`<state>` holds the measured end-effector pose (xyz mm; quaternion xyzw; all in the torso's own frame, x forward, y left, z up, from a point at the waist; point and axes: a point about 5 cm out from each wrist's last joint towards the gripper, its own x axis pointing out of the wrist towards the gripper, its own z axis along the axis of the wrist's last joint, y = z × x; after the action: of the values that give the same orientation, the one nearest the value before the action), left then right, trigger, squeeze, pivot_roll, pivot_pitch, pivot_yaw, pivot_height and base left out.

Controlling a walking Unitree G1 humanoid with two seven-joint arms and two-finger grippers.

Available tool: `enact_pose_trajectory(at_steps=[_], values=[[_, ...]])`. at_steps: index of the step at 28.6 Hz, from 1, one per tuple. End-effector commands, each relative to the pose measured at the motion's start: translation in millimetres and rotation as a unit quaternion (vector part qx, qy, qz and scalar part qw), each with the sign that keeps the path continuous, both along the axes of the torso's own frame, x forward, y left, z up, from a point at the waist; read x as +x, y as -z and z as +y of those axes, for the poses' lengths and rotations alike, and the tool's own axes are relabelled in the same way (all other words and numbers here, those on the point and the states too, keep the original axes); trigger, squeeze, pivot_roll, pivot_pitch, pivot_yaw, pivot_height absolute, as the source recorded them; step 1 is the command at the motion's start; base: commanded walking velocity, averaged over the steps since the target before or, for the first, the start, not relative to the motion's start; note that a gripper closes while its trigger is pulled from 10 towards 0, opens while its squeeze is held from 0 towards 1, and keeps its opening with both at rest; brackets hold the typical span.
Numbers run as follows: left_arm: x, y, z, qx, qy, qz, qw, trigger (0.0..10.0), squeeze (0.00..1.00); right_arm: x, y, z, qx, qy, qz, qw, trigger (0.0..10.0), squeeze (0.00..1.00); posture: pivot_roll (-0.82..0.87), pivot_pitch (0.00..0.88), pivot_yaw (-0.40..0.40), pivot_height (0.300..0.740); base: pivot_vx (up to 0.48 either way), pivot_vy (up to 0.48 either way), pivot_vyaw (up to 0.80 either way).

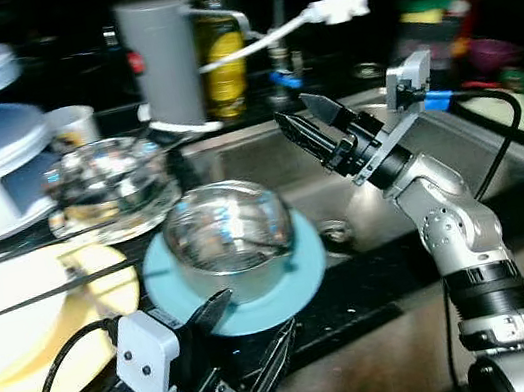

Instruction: Kitchen organization

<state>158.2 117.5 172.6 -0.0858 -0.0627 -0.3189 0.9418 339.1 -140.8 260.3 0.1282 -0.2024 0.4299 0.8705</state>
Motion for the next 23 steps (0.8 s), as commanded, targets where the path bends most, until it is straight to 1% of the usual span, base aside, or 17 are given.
enact_pose_trajectory(at_steps=[1,4,6,8,9,10,11,12,13,15,19,22,23], values=[[0.9,2.6,2.0,0.003,-0.01,0.002,1.0,10.0,0.0,-4.4,-2.1,-0.1,0.006,-0.019,-0.006,1.0,10.0,0.0,0.06,0.0,-0.079,0.74,0.0,0.0,0.8],[0.7,4.4,3.4,0.0,-0.017,0.005,1.0,10.0,0.0,-8.1,1.1,-1.6,0.001,-0.03,-0.004,1.0,10.0,0.0,0.06,0.0,-0.078,0.74,0.0,0.0,0.8],[0.2,6.6,4.3,0.0,-0.021,0.008,1.0,10.0,0.0,-7.5,4.7,-5.4,0.004,-0.025,0.014,1.0,10.0,0.0,0.06,0.0,-0.077,0.74,0.0,0.0,0.64],[0.2,6.6,4.3,0.0,-0.021,0.008,1.0,10.0,0.0,-7.5,4.7,-5.4,0.004,-0.025,0.014,1.0,10.0,0.0,0.06,0.0,-0.077,0.74,0.0,0.0,0.49],[0.2,8.1,4.9,0.001,-0.023,0.01,1.0,10.0,0.0,-7.2,6.8,-9.6,0.002,-0.018,0.019,1.0,4.2,0.0,0.06,0.0,-0.076,0.74,0.0,0.0,0.0],[0.2,8.1,4.9,0.001,-0.023,0.01,1.0,10.0,0.0,-7.2,6.8,-9.6,0.002,-0.018,0.019,1.0,4.2,0.0,0.06,0.0,-0.076,0.74,0.0,0.0,0.0],[0.4,8.4,5.2,0.001,-0.025,0.01,1.0,10.0,0.0,-8.0,7.9,-12.7,-0.001,-0.016,0.018,1.0,0.0,0.0,0.06,0.0,-0.076,0.74,0.0,0.0,0.0],[0.8,8.6,5.7,0.002,-0.026,0.01,1.0,10.0,0.0,-10.1,9.2,-17.9,-0.008,-0.017,0.015,1.0,0.0,0.0,0.06,0.0,-0.077,0.74,0.0,0.0,0.0],[0.8,8.6,5.7,0.002,-0.026,0.01,1.0,10.0,0.0,-10.1,9.2,-17.9,-0.008,-0.017,0.015,1.0,0.0,0.0,0.06,0.0,-0.077,0.74,0.0,0.0,0.0],[1.1,8.8,6.3,0.002,-0.028,0.009,1.0,10.0,0.0,-13.1,9.2,-25.2,-0.011,-0.022,0.015,1.0,0.0,0.0,0.06,0.0,-0.077,0.74,0.0,0.0,0.0],[1.4,9.3,6.6,0.003,-0.029,0.009,1.0,10.0,0.0,-28.2,8.1,-38.0,-0.035,-0.068,0.007,0.997,0.0,0.0,0.06,0.0,-0.077,0.74,0.0,0.0,0.0],[1.3,10.3,6.8,0.003,-0.028,0.009,1.0,10.0,0.0,-41.7,10.2,-42.2,-0.068,-0.101,0.004,0.993,0.0,0.0,0.06,0.0,-0.076,0.74,0.0,0.0,0.0],[1.4,10.7,6.8,0.003,-0.027,0.01,1.0,10.0,0.0,-50.2,12.8,-41.8,-0.096,-0.125,0.002,0.987,0.0,0.0,0.05,0.0,-0.073,0.74,0.0,0.0,0.0]])
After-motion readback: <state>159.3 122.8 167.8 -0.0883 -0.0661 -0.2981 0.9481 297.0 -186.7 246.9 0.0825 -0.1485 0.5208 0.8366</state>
